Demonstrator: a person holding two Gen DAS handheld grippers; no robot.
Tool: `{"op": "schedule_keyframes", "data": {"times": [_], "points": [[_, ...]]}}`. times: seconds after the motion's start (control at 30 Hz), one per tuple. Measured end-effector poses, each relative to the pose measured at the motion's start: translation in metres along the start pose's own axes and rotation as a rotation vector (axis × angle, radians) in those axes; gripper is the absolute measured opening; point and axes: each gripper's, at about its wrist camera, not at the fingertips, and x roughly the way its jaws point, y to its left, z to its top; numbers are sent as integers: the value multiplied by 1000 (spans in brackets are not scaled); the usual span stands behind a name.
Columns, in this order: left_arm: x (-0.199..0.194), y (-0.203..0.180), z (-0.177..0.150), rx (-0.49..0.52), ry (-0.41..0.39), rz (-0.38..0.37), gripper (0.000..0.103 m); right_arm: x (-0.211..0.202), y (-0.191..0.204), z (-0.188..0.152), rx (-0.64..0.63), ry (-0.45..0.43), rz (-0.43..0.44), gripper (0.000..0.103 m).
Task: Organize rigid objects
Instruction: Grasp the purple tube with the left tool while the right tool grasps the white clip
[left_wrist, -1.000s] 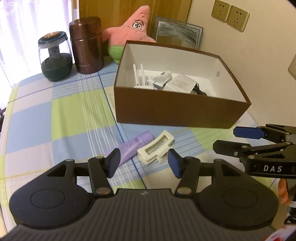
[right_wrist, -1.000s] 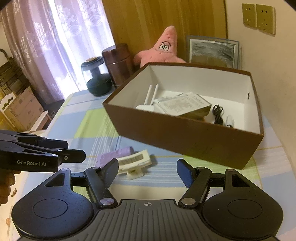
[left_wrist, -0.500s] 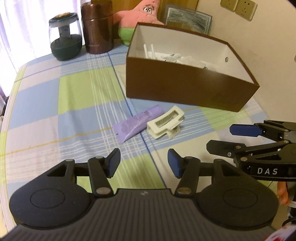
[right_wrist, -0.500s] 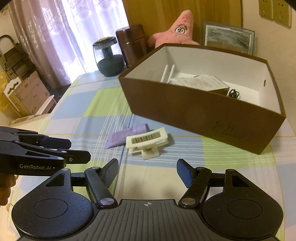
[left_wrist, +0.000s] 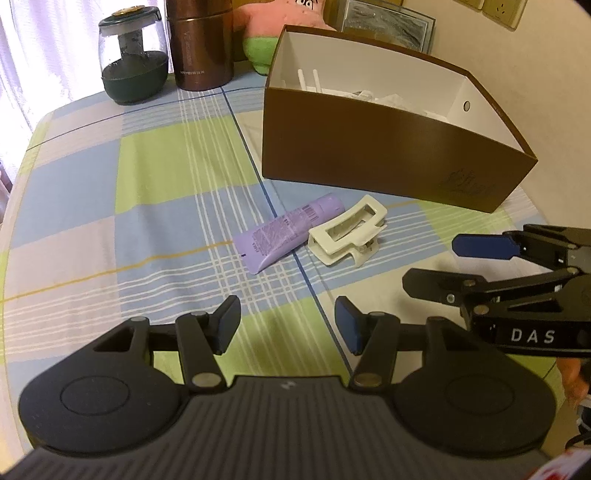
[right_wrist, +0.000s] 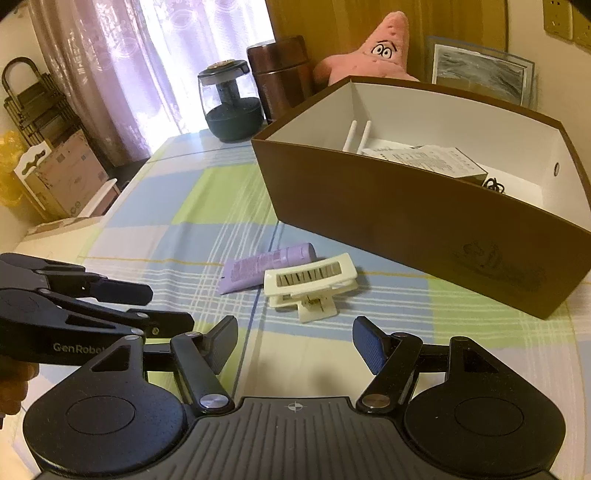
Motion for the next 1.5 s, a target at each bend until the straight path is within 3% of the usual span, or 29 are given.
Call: {"op": "schedule_keyframes", "data": {"times": [0.2, 0.7, 0.93, 1.0, 1.5], "points": [[15, 2, 5, 22, 15, 3, 52, 15, -3, 5, -28, 4, -12, 66], [59, 11, 25, 163, 32, -13, 52, 68, -5, 12, -140, 40, -57, 48], [75, 14, 31, 238, 40, -28, 52, 79, -2, 14, -161, 35, -61, 32], [79, 14, 33, 268, 39, -34, 52, 80, -1, 13, -164, 27, -73, 32], [111, 4, 56, 432, 5, -125, 52, 69, -27, 14, 37, 18, -218, 31]]}}
